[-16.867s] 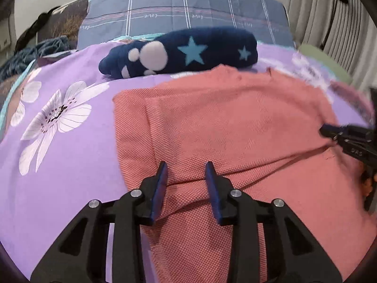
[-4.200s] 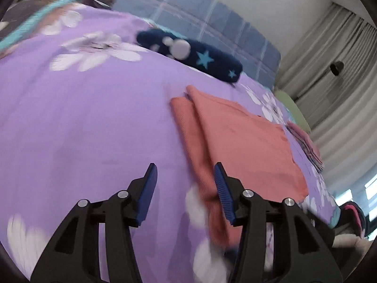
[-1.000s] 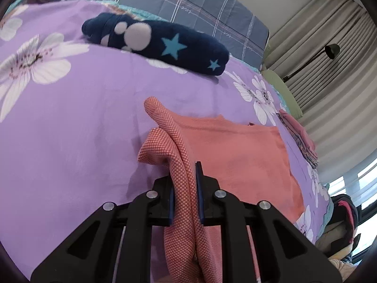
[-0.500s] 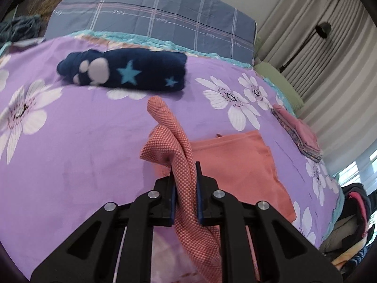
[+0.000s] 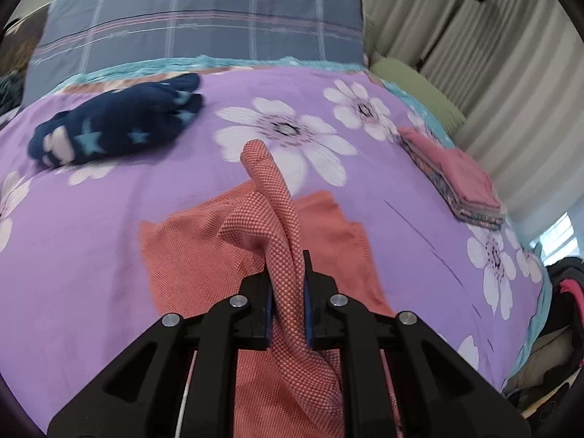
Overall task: Fold small clothes
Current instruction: 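Lift the shirt edge with both grippers and fold it over, then open the left gripper and pull it back while the right gripper holds the fold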
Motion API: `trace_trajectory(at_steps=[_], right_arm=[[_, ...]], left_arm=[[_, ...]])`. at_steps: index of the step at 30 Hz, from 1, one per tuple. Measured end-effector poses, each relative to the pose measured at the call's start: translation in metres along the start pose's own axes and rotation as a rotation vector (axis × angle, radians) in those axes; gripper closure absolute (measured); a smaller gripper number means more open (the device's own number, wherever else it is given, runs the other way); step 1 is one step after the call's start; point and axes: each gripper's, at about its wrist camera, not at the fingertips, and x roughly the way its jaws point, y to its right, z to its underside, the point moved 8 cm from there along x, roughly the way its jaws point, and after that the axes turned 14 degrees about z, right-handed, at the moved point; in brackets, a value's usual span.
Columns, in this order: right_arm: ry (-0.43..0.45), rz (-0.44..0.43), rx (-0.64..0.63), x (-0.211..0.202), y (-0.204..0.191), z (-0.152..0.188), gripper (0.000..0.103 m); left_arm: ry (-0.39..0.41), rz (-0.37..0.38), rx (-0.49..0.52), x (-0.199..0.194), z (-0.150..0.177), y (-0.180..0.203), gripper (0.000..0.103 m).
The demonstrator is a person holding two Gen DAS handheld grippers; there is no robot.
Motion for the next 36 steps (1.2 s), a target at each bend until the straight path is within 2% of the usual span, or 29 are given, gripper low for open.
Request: trace_trajectory(at_steps=[9,15,17,18,19,20,22,26,29,36], right_arm=[[-0.105,-0.002,0.152,0.026,0.065,0.029,0.096],[-0.125,-0.018,0.172,0.034,0.072,0.042,0.096],[-0.137,-0.025,0.181,0.038,0.075,0.046,0.095],[-0.147,-0.035,0.193,0.04,0.076,0.047,0.095],[-0.153,-0.045,0.204,0.04,0.078,0.047,0.095],[-0.157,-0.055,0.212,0.04,0.079,0.047,0.095],[-0.169,-0.075,0.224,0.042,0.082,0.049,0.094],[-0.193,-0.103,0.234,0.044,0.082,0.051,0.094],[-0.196,-0.126,0.243,0.043,0.083,0.05,0.094],[-0.262,-0.244,0.364,0.045,0.095,0.045,0.094]], left_arm=[[-0.126,-0.077,0.079,0.074,0.009,0.039,0.091],[-0.18,-0.127,0.146,0.092,0.012,0.048,0.09],[-0.189,-0.157,0.187,0.097,0.013,0.049,0.084],[-0.185,-0.162,0.195,0.097,0.012,0.05,0.077],[-0.17,-0.169,0.206,0.094,0.01,0.052,0.066],[-0.144,-0.176,0.219,0.088,0.006,0.056,0.061],[-0.075,-0.209,0.279,0.066,-0.003,0.066,0.046],[0.02,-0.283,0.439,0.013,0.0,0.086,0.032],[0.04,-0.295,0.479,-0.018,0.031,0.086,0.025],[-0.074,-0.302,0.454,-0.036,0.139,0.058,0.024]])
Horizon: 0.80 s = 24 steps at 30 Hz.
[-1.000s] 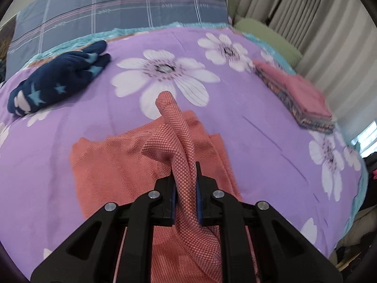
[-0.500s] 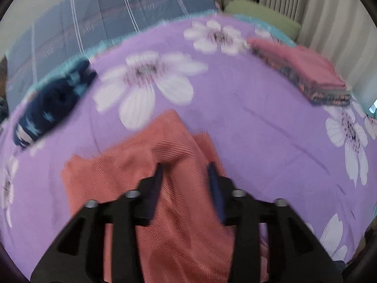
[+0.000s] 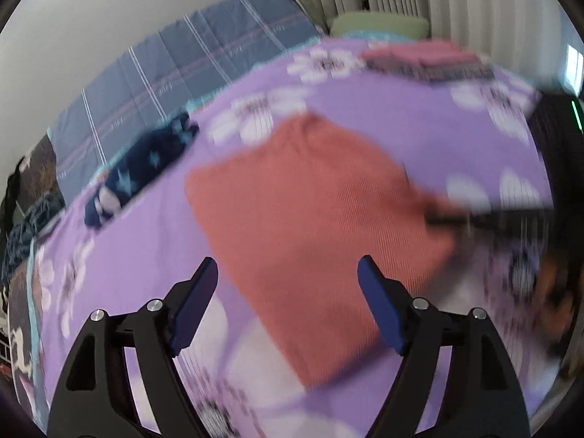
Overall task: Fold small clothes
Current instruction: 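Open the left gripper and pull it back while the right gripper holds the fold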
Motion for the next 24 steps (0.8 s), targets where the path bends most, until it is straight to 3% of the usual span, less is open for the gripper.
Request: trace_trajectory(at_steps=[3,8,12,16,20,24], right_arm=[[-0.013,-0.019,0.013,-0.004,-0.001,-0.004,0.094],[-0.011,-0.057,0.039,-0.014,-0.005,-0.015,0.094],[0.009,-0.043,0.041,-0.023,-0.002,-0.021,0.094],[0.026,-0.021,0.043,-0.03,0.009,-0.024,0.094],[0.048,0.059,-0.045,-0.036,0.023,-0.021,0.094],[-0.021,0.118,-0.228,-0.026,0.025,0.003,0.089]], left_arm=[[-0.028,0.02,-0.035,0.005,0.032,0.005,0.024],[-0.031,0.061,-0.075,0.016,0.043,0.014,0.024],[-0.036,-0.003,-0.043,0.025,0.043,0.015,0.024],[-0.058,-0.043,-0.103,0.031,0.051,-0.001,0.024],[-0.037,-0.043,-0.171,0.024,0.052,-0.016,0.024],[-0.036,-0.045,-0.155,0.021,0.052,-0.014,0.024]])
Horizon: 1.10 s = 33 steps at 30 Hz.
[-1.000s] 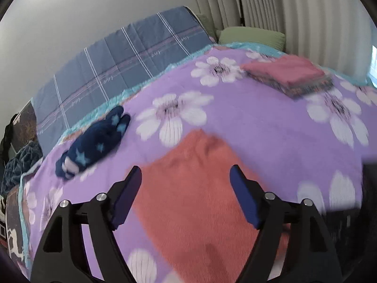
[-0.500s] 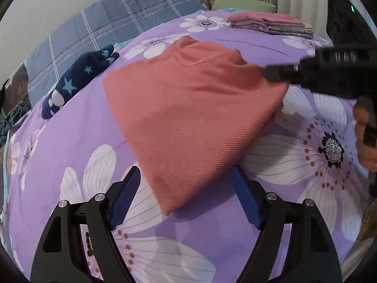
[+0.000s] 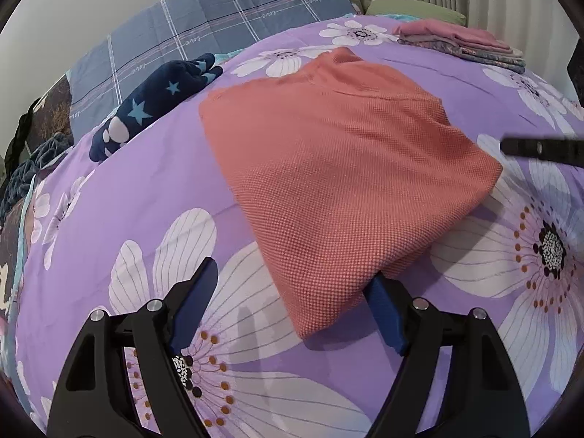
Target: Fold small clothes
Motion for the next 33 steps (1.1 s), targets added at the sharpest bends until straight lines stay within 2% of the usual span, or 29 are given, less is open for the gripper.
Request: trace_trajectory(at_steps=[3,5,10,13,16,17,19,22,27,28,29,33], right_arm=[[-0.019,-0.001,-0.104,0.002,-0.011,0.015,0.084],[-0.003,0.011,-0.16,0.003,-0.02,0.016,0.077],[0.005,0.036,-0.254,0.015,-0.037,0.011,0.075],[0.0,0.047,-0.267,0.018,-0.039,0.005,0.092],[-0.006,0.031,-0.23,0.011,-0.027,0.002,0.095],[-0.016,0.038,-0.216,0.01,-0.021,0.003,0.103],[-0.038,0.127,-0.189,0.013,0.003,0.005,0.103],[-0.06,0.075,-0.091,0.008,0.019,0.007,0.103],[0.007,-0.046,-0.155,-0.008,-0.023,0.0,0.096],[0.014,-0.057,-0.171,-0.008,-0.031,0.0,0.089],[0.018,-0.053,-0.186,-0.005,-0.037,-0.002,0.082],[0.003,0.049,-0.229,0.018,-0.045,-0.007,0.08]], left_arm=[[-0.01,0.001,0.025,0.002,0.003,0.005,0.024],[-0.019,0.0,0.027,0.005,0.006,0.006,0.024],[-0.026,0.012,-0.003,0.006,0.01,0.004,0.024],[-0.027,0.007,-0.008,0.007,0.012,0.002,0.022],[-0.026,0.01,-0.022,0.007,0.014,-0.001,0.021],[-0.026,0.012,-0.023,0.007,0.015,-0.001,0.021],[-0.027,0.013,-0.026,0.008,0.017,-0.002,0.02],[-0.024,0.019,-0.035,0.009,0.018,-0.003,0.019],[-0.029,0.011,-0.037,0.009,0.017,-0.002,0.019],[-0.029,0.006,-0.034,0.008,0.017,-0.001,0.019],[-0.03,0.002,-0.03,0.008,0.018,0.0,0.019],[-0.03,0.007,-0.039,0.007,0.023,-0.001,0.019]])
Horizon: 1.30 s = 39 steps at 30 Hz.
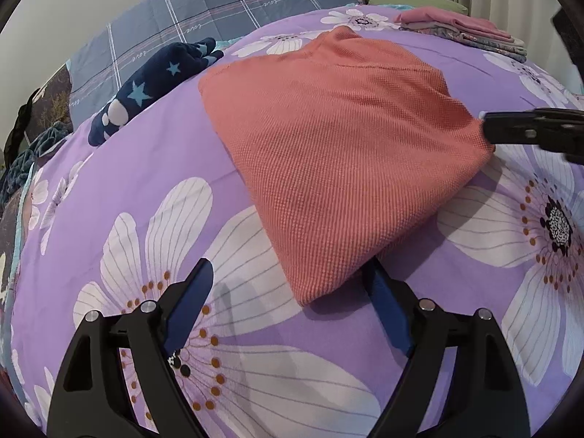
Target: Fold small clothes
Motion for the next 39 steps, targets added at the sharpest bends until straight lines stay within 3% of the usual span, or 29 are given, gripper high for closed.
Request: trace_trajectory(at_steps=[2,6,8,11,13,15,17,22,24,27,31,35,39], right_arm=[[-0.016,0.034,-0.004,0.009,0.002,0.0,0.098],[0.029,-0.038,0.095,-0.017,0.016,-0.009,0.1],[0.041,-0.013,0.093,-0.024,0.024,-0.008,0.102],[-0.036,0.102,0.077,-0.003,0.04,0.008,0.103],[-0.087,0.071,0.139,0.008,0.048,0.017,0.103],[-0.07,0.038,0.173,0.002,0.051,0.013,0.103],[-0.023,0.029,0.168,-0.009,0.049,0.001,0.099],[0.042,0.014,0.096,-0.022,0.03,-0.025,0.097],[0.043,0.02,0.076,-0.019,0.023,-0.035,0.093],[0.031,-0.002,0.085,-0.008,0.02,-0.051,0.082],[0.013,-0.005,0.142,0.012,0.025,-0.077,0.079],[0.013,0.021,0.152,0.031,0.031,-0.103,0.071],[-0.034,0.015,0.175,0.057,0.036,-0.119,0.069]], left_arm=[[0.001,0.011,-0.018,0.0,0.002,-0.002,0.019],[0.005,0.01,-0.03,-0.001,0.005,-0.007,0.019],[0.006,0.013,-0.039,-0.001,0.007,-0.011,0.018],[0.01,0.023,-0.079,-0.001,0.011,-0.019,0.015],[0.011,0.028,-0.101,-0.002,0.013,-0.023,0.015],[0.011,0.021,-0.103,-0.005,0.015,-0.025,0.015],[0.007,0.023,-0.11,-0.009,0.018,-0.026,0.017],[0.006,0.168,-0.117,-0.034,0.021,-0.015,0.072],[0.016,0.203,-0.071,-0.044,0.019,-0.004,0.08],[0.072,0.255,0.011,-0.057,0.005,0.017,0.08],[0.09,0.207,0.056,-0.036,-0.017,0.023,0.08],[0.02,0.232,-0.013,0.008,-0.016,0.015,0.078],[0.042,0.277,-0.045,0.011,-0.018,0.011,0.076]])
